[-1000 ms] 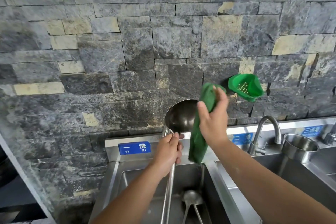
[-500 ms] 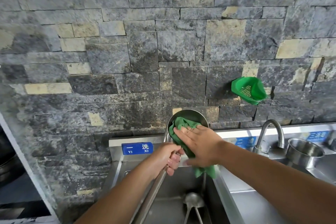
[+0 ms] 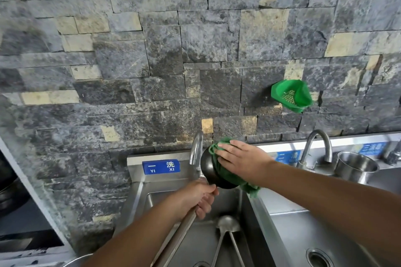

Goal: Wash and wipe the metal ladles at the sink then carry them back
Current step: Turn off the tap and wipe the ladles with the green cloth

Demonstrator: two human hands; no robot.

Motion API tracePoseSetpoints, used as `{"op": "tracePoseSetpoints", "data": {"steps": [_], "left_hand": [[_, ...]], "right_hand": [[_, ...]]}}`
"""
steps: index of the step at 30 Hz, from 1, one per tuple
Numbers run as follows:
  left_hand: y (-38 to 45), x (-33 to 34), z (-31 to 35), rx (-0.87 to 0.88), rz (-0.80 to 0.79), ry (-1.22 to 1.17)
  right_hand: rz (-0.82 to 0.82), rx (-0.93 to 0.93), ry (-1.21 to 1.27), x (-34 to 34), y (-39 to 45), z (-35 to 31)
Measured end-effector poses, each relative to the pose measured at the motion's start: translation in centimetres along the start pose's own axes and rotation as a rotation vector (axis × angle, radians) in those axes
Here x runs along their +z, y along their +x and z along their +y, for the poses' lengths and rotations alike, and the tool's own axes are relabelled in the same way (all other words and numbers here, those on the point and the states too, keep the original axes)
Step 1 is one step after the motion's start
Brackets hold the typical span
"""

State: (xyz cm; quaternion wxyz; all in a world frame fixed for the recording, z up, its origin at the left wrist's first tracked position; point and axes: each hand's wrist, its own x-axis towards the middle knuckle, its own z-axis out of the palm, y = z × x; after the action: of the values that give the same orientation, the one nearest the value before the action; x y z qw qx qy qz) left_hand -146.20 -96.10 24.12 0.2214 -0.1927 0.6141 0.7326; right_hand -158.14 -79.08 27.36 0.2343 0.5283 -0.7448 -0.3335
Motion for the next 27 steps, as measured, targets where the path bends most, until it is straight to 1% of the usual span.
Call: {"op": "tracePoseSetpoints", "data": {"steps": [1, 2, 3, 6, 10, 12, 14, 16, 18, 20, 22, 23, 24, 25, 27], "left_hand": [[0.1, 0.2, 0.0, -0.004, 0.0, 0.004], [0.2, 0.3, 0.0, 0.002, 0.005, 0.012], [0.4, 0.3, 0.0, 0.01, 0.012, 0.028], [0.7, 0.4, 0.1, 0.04, 0.047, 0.068], [1.2, 0.3, 0.0, 0.096, 0.083, 0.126], [1.8, 0.5, -0.2, 0.11, 0.107, 0.206], [2.5, 1.0, -0.6, 0.136, 0.15, 0.294], [3.4, 1.5, -1.1, 0.174, 0.189, 0.368], [4.7, 2.3, -1.8, 0.214, 0.187, 0.424], [6.1, 3.1, -3.0, 0.221, 0.161, 0.424], [7.5, 3.9, -4.4, 0.245, 0.136, 0.448], [8.1, 4.2, -5.3, 0.259, 0.127, 0.458], [8.8, 4.6, -6.0, 0.275, 0.118, 0.471], [9.8, 4.9, -6.8, 0.284, 0.104, 0.484], [10.9, 5.1, -7.9, 0.314, 0.086, 0.524]], "right_hand": [[-0.068, 0.012, -0.005, -0.3, 0.1, 0.1], [-0.083, 0.021, 0.023, -0.3, 0.1, -0.2], [-0.072, 0.026, 0.053, -0.2, 0.0, -0.7], [0.086, 0.046, 0.198, 1.5, -0.9, -1.9], [0.145, 0.055, 0.318, 3.7, -2.4, -4.1], [0.16, 0.069, 0.409, 4.9, -3.5, -5.0], [0.128, 0.115, 0.512, 6.5, -5.1, -5.8], [0.006, 0.169, 0.575, 8.4, -7.0, -6.9], [-0.166, 0.29, 0.675, 10.8, -8.8, -7.9], [-0.298, 0.475, 0.807, 13.5, -10.3, -9.0], [-0.346, 0.689, 0.951, 16.3, -11.3, -10.6], [-0.375, 0.766, 1.019, 17.6, -11.7, -12.0], [-0.427, 0.807, 1.084, 19.1, -12.0, -13.7], [-0.509, 0.809, 1.155, 20.8, -12.3, -16.1], [-0.681, 0.72, 1.228, 22.4, -12.6, -20.3]]}}
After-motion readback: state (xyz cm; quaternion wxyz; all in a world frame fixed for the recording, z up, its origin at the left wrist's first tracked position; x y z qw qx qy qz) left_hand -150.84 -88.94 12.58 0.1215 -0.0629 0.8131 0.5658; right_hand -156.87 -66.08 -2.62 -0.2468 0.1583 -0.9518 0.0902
